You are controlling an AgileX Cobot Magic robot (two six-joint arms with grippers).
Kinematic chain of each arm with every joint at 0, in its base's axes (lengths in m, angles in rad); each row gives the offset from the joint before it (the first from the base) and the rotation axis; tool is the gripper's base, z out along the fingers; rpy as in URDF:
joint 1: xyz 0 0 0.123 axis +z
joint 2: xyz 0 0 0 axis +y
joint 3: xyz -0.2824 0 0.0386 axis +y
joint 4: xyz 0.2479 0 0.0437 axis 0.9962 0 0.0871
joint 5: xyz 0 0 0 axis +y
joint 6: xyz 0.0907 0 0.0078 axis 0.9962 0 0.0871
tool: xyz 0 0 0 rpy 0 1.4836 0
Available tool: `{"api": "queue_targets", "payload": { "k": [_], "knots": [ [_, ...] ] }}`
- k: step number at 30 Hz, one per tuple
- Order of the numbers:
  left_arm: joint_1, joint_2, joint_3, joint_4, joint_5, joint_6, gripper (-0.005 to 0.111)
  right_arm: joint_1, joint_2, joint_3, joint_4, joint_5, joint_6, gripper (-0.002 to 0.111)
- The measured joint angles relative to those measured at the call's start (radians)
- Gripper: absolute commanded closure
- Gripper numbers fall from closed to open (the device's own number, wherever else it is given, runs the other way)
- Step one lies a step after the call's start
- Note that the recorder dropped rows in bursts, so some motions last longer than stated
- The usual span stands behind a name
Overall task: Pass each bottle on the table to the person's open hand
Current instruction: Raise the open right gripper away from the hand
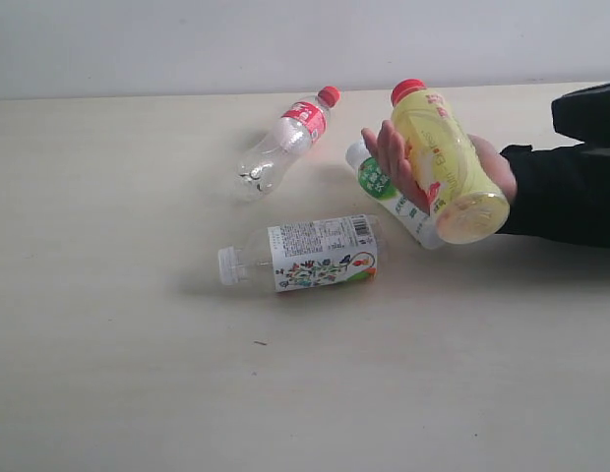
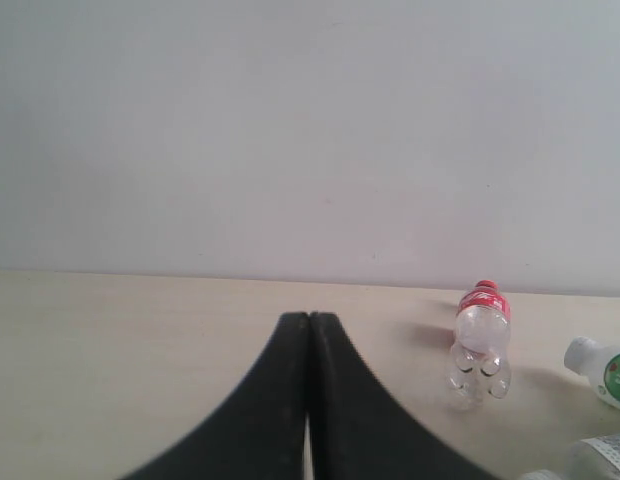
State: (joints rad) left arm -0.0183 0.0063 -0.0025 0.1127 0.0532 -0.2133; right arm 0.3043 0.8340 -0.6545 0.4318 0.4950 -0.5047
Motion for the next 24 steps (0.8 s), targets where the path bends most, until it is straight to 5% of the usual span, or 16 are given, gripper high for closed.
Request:
{"api": "queue_targets", "payload": {
  "k": [11,24],
  "knots": [
    [0.0,0.0,0.0,0.0,0.0,0.0,0.107,0.0,-0.122,0.121,0.302,-0.117,-0.326,0.108],
    [0.0,0.0,0.0,0.0,0.0,0.0,0.107,0.0,-0.131,0.061,0.473,-0.008,-0.513,0.108]
  ]
}}
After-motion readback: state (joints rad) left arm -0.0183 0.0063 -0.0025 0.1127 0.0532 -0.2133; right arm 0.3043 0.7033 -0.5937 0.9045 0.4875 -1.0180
